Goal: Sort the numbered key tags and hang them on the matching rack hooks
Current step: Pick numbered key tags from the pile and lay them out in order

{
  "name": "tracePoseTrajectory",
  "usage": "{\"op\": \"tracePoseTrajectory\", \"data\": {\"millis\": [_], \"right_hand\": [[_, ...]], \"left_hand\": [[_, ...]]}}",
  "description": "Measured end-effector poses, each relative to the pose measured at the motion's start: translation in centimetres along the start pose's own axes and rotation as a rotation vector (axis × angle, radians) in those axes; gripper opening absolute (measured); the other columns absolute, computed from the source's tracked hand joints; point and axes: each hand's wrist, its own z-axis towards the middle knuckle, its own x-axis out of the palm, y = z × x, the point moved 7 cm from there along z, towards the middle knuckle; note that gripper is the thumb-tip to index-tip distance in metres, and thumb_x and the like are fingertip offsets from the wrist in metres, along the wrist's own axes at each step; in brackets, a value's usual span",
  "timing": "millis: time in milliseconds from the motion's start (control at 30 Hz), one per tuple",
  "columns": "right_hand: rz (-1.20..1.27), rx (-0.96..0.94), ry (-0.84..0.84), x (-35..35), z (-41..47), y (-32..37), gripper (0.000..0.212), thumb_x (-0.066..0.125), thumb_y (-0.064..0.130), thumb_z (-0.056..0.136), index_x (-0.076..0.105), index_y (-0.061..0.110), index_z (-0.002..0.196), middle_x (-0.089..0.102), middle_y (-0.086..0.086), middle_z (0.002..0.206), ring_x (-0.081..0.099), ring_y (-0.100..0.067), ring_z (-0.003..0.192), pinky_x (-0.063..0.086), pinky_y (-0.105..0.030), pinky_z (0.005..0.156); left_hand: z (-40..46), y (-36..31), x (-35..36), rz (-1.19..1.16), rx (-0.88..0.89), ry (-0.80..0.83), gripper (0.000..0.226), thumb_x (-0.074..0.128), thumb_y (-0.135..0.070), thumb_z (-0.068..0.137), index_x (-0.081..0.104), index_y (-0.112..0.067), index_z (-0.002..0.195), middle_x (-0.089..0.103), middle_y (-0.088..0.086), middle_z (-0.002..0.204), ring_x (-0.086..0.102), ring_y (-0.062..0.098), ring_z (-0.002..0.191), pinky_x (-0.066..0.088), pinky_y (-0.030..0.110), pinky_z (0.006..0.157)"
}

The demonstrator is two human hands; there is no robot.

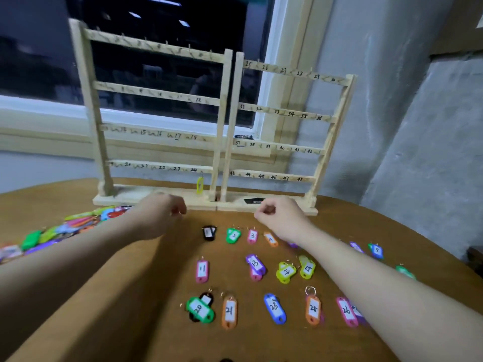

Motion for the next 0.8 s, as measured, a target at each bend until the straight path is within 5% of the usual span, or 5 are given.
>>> {"op": "tracePoseTrajectory", "data": {"millis": [100,200,367,533,800], "right_hand": [[-0.024,-0.069,0.079,3.6,0.4,3.6,0.014,0.068,0.016,0.092,0.074,0.020,0.080,0.065,0.011,0.075,0.063,-0.012,0.070,0.048,-0.030,0.062],[-0.041,-0.119,0.150,7.4,0.7,6.3,0.006,0.067,0.018,0.093,0.072,0.022,0.095,0.065,0.005,0.086,0.057,-0.011,0.079,0.044,-0.025,0.067],[-0.137,-0.169,0.207,13.3,1.8,9.4,0.036,0.066,0.026,0.096,0.061,0.018,0.131,0.060,0.000,0.114,0.054,-0.014,0.103,0.045,-0.029,0.095],[-0.291,-0.169,0.223,17.4,3.4,11.7,0.047,0.065,0.043,0.095,0.062,0.021,0.136,0.059,-0.001,0.133,0.052,-0.023,0.127,0.042,-0.042,0.109],[-0.265,-0.135,0.093,19.5,4.9,12.6,0.026,0.063,0.040,0.098,0.078,0.022,0.111,0.061,0.004,0.108,0.057,-0.019,0.106,0.047,-0.037,0.091]], "left_hand": [[-4.1,4.9,-0.9,-0.085,-0.155,-0.117,0.012,0.065,-0.017,0.089,0.072,-0.023,0.097,0.073,0.002,0.099,0.063,0.025,0.091,0.046,0.032,0.074],[-8.6,7.8,-1.1,-0.082,-0.244,-0.348,0.011,0.071,-0.012,0.085,0.074,-0.018,0.092,0.070,0.003,0.092,0.063,0.031,0.088,0.046,0.037,0.073],[-11.2,11.3,-0.7,-0.015,-0.341,-0.510,0.013,0.072,-0.018,0.083,0.072,-0.019,0.097,0.067,0.005,0.094,0.057,0.035,0.092,0.045,0.045,0.080],[-10.9,12.0,-0.2,0.025,-0.304,-0.467,0.019,0.066,-0.041,0.090,0.070,-0.024,0.097,0.063,0.000,0.099,0.051,0.028,0.099,0.036,0.043,0.085],[-8.5,9.5,1.2,0.118,-0.045,-0.281,0.048,0.037,-0.065,0.088,0.060,-0.042,0.124,0.056,-0.014,0.126,0.045,0.021,0.114,0.036,0.043,0.098]]}}
